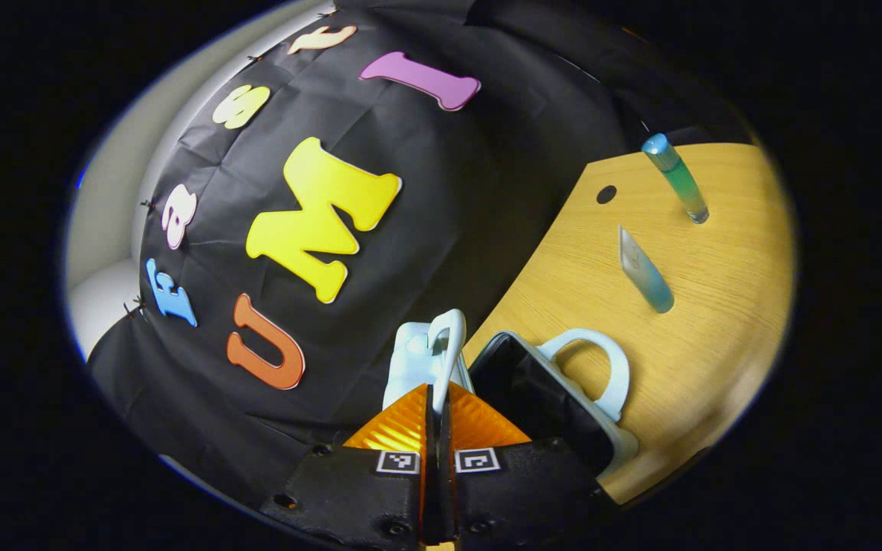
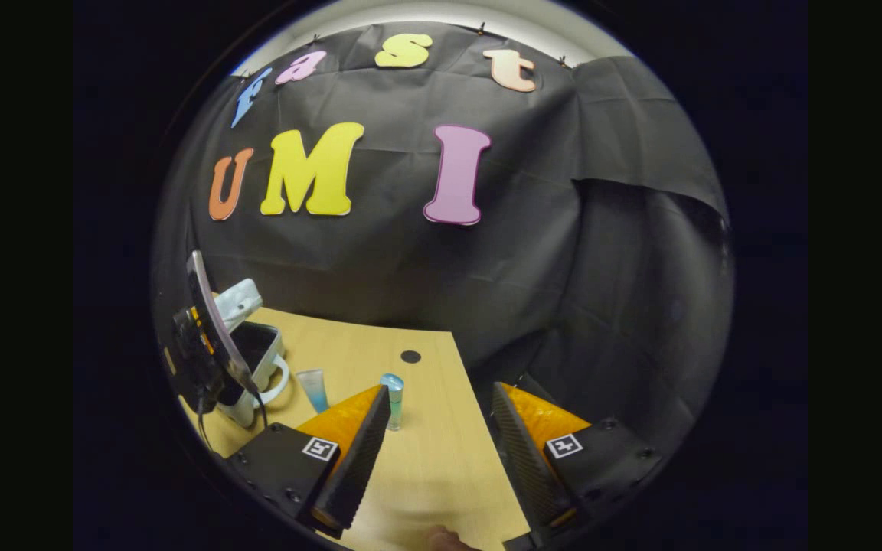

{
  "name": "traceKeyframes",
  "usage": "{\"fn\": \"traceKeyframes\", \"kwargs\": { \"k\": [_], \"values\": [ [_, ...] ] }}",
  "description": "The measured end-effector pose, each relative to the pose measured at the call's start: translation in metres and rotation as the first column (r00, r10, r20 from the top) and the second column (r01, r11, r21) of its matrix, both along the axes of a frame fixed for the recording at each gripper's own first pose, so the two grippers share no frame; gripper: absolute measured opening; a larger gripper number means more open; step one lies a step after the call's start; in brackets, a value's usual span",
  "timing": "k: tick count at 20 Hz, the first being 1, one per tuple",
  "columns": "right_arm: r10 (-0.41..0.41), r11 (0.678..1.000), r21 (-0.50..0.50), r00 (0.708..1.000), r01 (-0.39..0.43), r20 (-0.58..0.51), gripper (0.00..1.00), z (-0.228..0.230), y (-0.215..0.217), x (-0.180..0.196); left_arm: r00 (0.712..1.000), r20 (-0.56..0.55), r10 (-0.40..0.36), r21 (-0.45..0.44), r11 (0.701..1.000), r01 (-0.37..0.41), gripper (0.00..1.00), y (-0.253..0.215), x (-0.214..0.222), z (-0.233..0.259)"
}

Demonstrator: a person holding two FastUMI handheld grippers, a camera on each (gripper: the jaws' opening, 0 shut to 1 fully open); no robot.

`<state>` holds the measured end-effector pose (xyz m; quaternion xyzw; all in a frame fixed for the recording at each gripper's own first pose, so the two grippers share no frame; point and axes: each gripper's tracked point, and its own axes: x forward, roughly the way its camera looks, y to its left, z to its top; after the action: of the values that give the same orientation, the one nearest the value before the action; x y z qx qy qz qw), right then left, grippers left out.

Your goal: First open the suitcase, pack the skin care products into it, and then close the suitcase.

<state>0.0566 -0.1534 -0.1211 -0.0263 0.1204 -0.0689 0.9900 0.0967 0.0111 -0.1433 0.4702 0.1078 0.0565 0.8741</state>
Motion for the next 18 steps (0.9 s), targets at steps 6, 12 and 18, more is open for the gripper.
{"fn": "traceKeyframes", "kwargs": {
  "k": [6,12,18],
  "values": [
    [-0.016,1.0,-0.009,0.999,0.016,0.03,0.8,0.025,0.054,-0.014,0.998,0.06,0.006,-0.255,0.967,0.009,0.02,0.079,-0.015,0.063],
    [-0.008,1.0,-0.006,1.0,0.008,0.011,0.8,0.034,0.123,-0.021,0.995,0.097,0.009,-0.388,0.921,0.03,0.02,0.183,-0.022,0.086],
    [0.032,0.997,-0.067,0.999,-0.031,0.012,0.8,0.043,0.182,-0.024,0.993,0.109,0.036,-0.412,0.911,0.012,0.03,0.288,-0.02,0.061]
  ]
}}
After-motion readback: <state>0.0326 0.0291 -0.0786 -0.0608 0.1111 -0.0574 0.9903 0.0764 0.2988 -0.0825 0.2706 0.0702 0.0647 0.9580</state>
